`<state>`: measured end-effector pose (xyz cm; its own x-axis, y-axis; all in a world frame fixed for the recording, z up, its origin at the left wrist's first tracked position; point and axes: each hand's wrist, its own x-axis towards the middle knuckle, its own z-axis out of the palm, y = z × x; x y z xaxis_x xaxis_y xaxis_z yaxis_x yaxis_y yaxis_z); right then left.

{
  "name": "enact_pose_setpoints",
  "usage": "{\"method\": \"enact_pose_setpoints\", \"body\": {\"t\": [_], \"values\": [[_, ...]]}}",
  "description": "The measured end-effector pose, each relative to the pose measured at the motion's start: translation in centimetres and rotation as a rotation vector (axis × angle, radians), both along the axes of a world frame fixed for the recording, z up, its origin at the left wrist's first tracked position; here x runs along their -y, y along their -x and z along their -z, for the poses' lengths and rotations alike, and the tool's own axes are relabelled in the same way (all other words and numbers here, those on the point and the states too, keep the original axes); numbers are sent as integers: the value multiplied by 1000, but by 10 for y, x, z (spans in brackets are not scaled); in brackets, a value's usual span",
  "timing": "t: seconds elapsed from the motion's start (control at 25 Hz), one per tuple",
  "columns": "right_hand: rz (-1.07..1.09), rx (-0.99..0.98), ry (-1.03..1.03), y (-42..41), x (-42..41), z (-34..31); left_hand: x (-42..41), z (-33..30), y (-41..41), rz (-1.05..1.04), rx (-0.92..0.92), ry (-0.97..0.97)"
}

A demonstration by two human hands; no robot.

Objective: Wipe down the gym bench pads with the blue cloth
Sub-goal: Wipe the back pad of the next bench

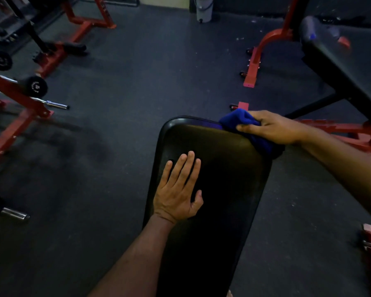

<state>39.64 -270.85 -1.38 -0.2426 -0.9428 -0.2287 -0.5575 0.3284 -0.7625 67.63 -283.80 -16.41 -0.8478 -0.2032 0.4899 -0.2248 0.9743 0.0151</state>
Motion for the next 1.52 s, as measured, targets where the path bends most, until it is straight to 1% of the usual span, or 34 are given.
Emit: {"method": "enact_pose_setpoints", "body": {"t": [0.08,0.28,0.36,0.4,0.44,0.48,0.6,0.64,0.72,0.8,0.88,0.96,1.04,1.12,1.24,1.36,1.52], "values": [[-50,-28,-19,-10,31,-5,1,0,0,1,5,1],[-231,-164,-31,-43,141,-4,-1,-2,0,-16,21,0],[-246,-192,-59,-50,153,-5,-3,-3,1,-17,25,-16],[-224,-202,-41,-49,147,-8,-4,-4,1,-18,23,-19],[-168,-211,20,-43,133,-12,-5,-4,1,-17,19,-20],[-66,-220,119,-34,114,-14,-6,-4,0,-15,18,-19],[356,-219,437,-10,28,-9,-7,-6,2,-25,26,4],[492,-206,497,-10,-5,-4,-7,-7,1,-29,33,7],[717,-171,545,-24,-62,10,-9,-9,0,-31,53,16],[836,-109,588,-50,-88,29,-12,-14,2,-52,75,37],[828,8,604,-70,-84,47,-12,-15,1,-64,76,47],[757,108,549,-84,-72,57,-11,-12,0,-60,69,55],[729,145,495,-83,-65,65,-8,-6,-1,-47,58,48],[775,185,489,-77,-62,73,-6,-2,-1,-35,47,57],[897,268,536,-88,-62,87,-8,-3,0,-35,29,59],[1035,212,530,-137,-74,128,-8,-1,0,-32,28,57],[1012,204,449,-223,-107,179,-7,0,-2,-37,14,68]]}}
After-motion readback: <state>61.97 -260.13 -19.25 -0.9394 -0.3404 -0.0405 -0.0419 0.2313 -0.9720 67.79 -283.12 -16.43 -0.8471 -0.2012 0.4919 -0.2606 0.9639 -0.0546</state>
